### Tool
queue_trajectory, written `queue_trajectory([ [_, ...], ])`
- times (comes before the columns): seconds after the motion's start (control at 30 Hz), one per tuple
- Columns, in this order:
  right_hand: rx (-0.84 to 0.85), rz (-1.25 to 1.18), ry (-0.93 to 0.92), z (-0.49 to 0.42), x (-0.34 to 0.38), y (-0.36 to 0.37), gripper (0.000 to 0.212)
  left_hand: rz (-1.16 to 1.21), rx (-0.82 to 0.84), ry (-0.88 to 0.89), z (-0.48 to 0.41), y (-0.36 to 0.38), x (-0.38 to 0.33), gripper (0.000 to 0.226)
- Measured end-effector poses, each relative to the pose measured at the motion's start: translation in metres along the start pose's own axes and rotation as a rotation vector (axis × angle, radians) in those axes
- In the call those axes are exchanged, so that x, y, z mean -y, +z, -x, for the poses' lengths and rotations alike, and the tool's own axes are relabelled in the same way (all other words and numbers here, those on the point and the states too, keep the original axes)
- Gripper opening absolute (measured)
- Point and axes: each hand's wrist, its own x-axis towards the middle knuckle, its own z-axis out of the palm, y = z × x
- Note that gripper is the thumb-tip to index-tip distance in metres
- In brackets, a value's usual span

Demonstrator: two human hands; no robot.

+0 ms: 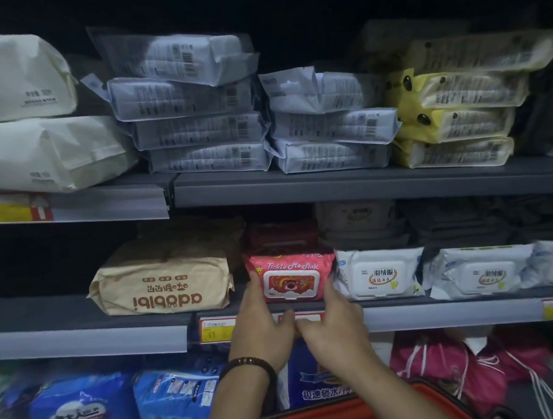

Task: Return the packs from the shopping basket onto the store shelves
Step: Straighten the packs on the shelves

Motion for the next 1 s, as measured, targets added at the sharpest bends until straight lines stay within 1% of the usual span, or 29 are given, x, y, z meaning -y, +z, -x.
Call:
queue_trajectory([
  [0.1, 0.101, -0.061, 0.082, -0.012, -0.005, -0.003, 0.104, -0.01, -0.003, -0.006, 0.0, 0.0, 0.002, 0.078],
  [0.13, 0.124, -0.094, 0.1, -0.018, -0.011, -0.002, 0.103, 0.0, 0.001, -0.01, 0.0, -0.001, 0.003, 0.079],
  [0.2, 0.147, -0.135, 0.064, -0.018, -0.014, -0.005, 0.087, 0.026, -0.002, 0.002, 0.006, -0.006, -0.001, 0.076],
  [0.27, 0.07, -0.169, 0.017, -0.001, -0.004, -0.011, 0.069, 0.055, -0.034, 0.003, 0.016, -0.015, -0.005, 0.07],
  [0.33, -0.032, -0.203, -0.026, 0.015, 0.002, -0.008, 0.058, 0.059, -0.13, 0.003, 0.025, -0.03, -0.002, 0.058],
  [0.4, -0.031, -0.227, -0.063, 0.031, 0.009, 0.001, 0.053, 0.043, -0.208, -0.029, 0.032, -0.054, 0.004, 0.052],
  [0.5, 0.059, -0.248, -0.161, 0.044, 0.025, 0.014, 0.047, 0.064, -0.361, -0.169, 0.022, -0.105, 0.023, 0.055],
  [0.53, 0.102, -0.273, -0.164, 0.045, 0.033, 0.018, 0.045, 0.047, -0.416, -0.229, 0.017, -0.121, 0.032, 0.058],
  [0.6, 0.198, -0.369, -0.115, 0.042, 0.05, 0.028, 0.045, 0.038, -0.489, -0.33, 0.01, -0.148, 0.054, 0.062],
  [0.67, 0.268, -0.462, -0.056, 0.039, 0.064, 0.04, 0.052, 0.087, -0.539, -0.364, 0.005, -0.16, 0.073, 0.058],
  [0.7, 0.277, -0.497, -0.03, 0.035, 0.07, 0.047, 0.056, 0.114, -0.556, -0.373, 0.003, -0.161, 0.075, 0.056],
  [0.8, 0.302, -0.539, 0.0, 0.028, 0.081, 0.065, 0.061, 0.135, -0.544, -0.343, -0.004, -0.156, 0.077, 0.066],
  [0.9, 0.341, -0.56, 0.035, 0.023, 0.09, 0.08, 0.053, 0.138, -0.534, -0.321, -0.012, -0.154, 0.08, 0.074],
  [0.93, 0.344, -0.592, 0.053, 0.019, 0.091, 0.087, 0.052, 0.165, -0.532, -0.319, -0.015, -0.155, 0.083, 0.074],
  [1.0, 0.348, -0.651, 0.072, 0.014, 0.095, 0.095, 0.055, 0.295, -0.502, -0.338, -0.021, -0.16, 0.084, 0.081],
])
